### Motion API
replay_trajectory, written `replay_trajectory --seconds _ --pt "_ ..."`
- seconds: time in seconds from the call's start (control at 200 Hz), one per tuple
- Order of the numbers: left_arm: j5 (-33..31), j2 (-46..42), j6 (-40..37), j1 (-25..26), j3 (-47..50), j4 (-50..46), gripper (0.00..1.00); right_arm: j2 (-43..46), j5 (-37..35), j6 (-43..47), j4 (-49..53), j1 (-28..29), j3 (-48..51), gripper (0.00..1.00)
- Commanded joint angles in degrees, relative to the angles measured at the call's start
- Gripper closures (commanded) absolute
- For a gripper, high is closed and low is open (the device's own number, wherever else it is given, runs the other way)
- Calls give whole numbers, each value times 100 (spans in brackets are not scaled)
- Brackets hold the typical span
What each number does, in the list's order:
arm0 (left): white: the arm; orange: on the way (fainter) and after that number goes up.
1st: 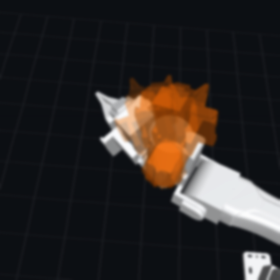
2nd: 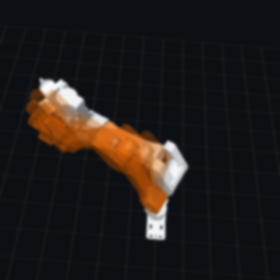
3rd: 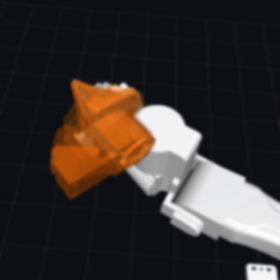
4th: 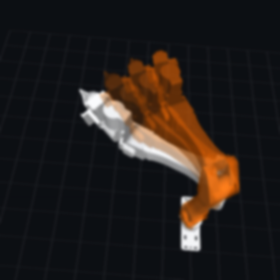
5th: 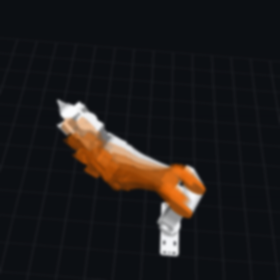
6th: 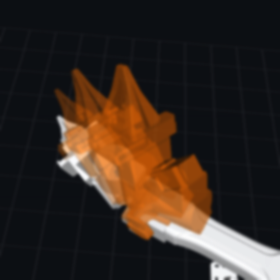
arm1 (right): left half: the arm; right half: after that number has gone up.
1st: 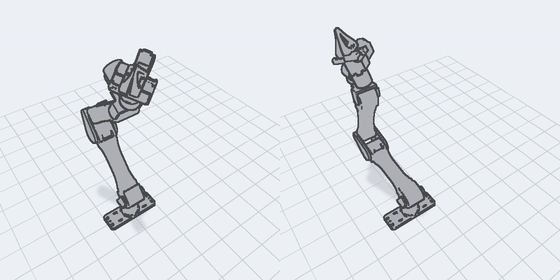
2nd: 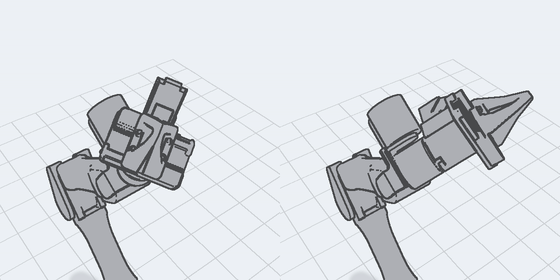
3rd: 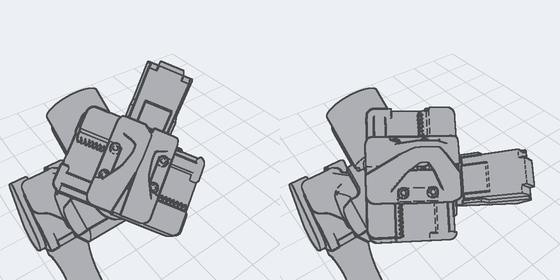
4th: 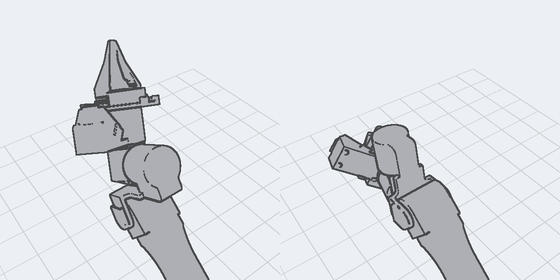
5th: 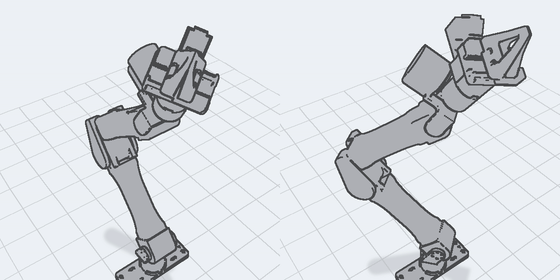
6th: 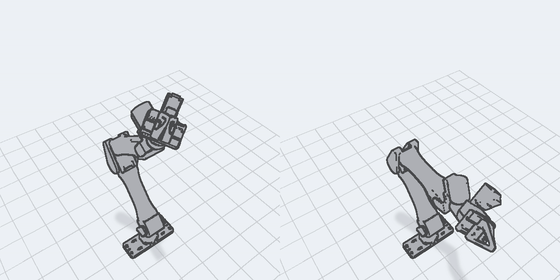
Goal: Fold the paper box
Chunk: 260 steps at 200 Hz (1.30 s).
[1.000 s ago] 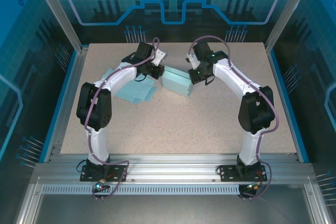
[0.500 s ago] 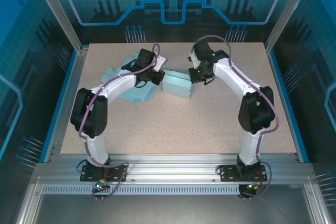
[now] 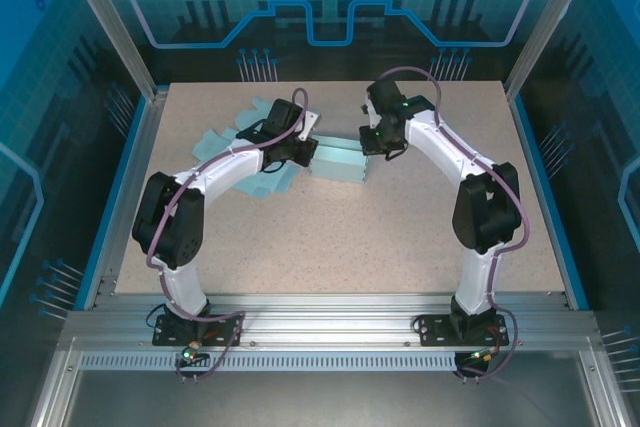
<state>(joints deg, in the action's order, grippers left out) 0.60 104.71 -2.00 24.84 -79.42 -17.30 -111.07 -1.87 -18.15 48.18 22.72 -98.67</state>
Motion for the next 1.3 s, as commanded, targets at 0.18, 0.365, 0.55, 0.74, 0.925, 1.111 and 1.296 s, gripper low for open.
replay_trajectory --seconds 0.18,0.365,0.55,0.74,0.925,1.111,1.296 --pt "107 -192 163 201 18 0 100 26 86 -188 -416 163 155 88" --pt "172 -226 235 218 71 82 100 97 132 -271 -506 188 247 83" --pt "223 -236 276 261 100 139 100 120 204 -376 -615 196 262 88" --pt "265 -205 296 310 118 190 100 94 266 -416 -626 199 174 91" --pt "302 -168 305 315 124 184 100 46 313 -474 -657 198 201 91" --pt "300 -161 271 319 122 148 100 -1 418 -550 -591 198 15 90" --pt "301 -166 262 315 146 147 100 -107 468 -610 -397 242 -343 89"
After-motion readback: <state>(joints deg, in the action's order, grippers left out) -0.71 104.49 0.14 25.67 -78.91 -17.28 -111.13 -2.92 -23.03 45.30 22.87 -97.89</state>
